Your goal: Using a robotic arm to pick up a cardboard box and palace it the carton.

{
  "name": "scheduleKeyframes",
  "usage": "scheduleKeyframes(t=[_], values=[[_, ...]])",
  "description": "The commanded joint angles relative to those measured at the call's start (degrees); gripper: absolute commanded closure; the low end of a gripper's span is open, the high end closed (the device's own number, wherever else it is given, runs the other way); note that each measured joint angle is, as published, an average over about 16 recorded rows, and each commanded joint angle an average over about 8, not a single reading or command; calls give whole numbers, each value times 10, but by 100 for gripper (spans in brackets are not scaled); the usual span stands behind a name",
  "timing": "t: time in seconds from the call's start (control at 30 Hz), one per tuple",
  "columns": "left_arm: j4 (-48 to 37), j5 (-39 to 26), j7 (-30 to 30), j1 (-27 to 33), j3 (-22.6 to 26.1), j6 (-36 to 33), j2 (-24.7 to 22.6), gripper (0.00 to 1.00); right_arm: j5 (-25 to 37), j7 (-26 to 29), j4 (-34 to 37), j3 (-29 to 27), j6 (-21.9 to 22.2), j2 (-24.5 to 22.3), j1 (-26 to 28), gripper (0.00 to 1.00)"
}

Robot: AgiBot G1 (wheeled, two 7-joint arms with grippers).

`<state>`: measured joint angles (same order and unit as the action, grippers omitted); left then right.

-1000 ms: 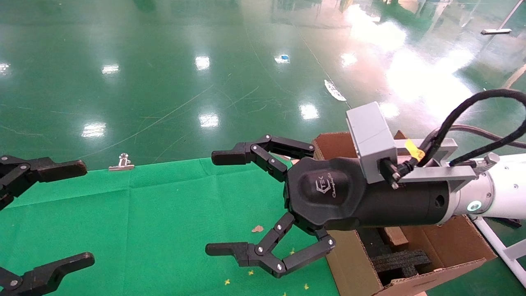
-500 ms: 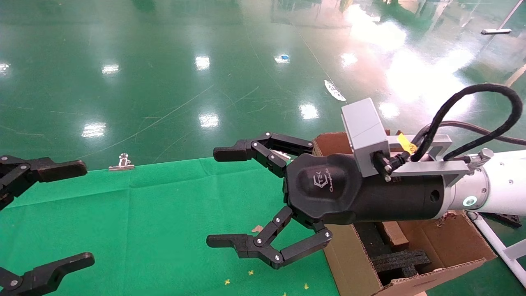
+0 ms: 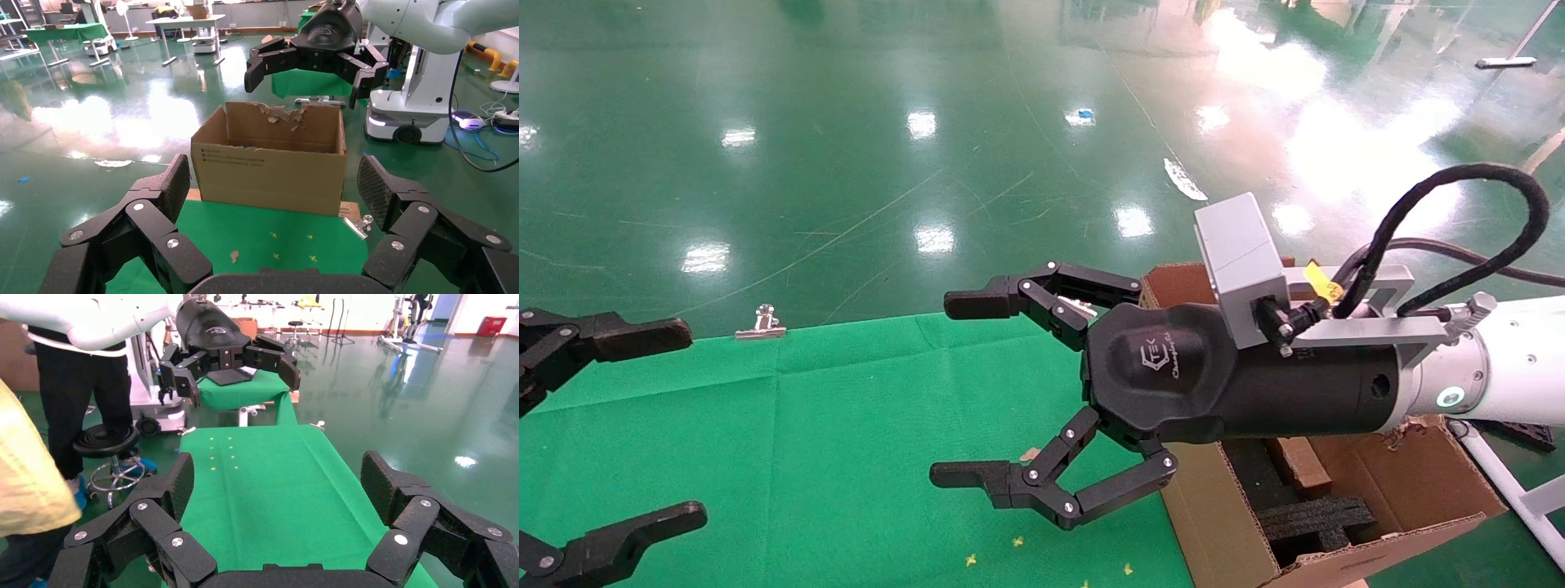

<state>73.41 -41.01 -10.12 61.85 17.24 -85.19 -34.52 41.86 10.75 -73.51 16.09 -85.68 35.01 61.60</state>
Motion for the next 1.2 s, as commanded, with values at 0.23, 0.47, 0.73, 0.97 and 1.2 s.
scheduleKeyframes(t=[0.23,0.47,0.73,0.97,1.2], values=[[0,0,0,0,0,0,0,0,0,0,1,1,0,0,1,0],[0,0,0,0,0,0,0,0,1,0,1,1,0,0,1,0],[0,0,0,0,0,0,0,0,1,0,1,2,1,0,2,0],[0,0,0,0,0,0,0,0,1,0,2,2,1,0,2,0],[0,0,0,0,0,0,0,0,1,0,2,2,1,0,2,0]])
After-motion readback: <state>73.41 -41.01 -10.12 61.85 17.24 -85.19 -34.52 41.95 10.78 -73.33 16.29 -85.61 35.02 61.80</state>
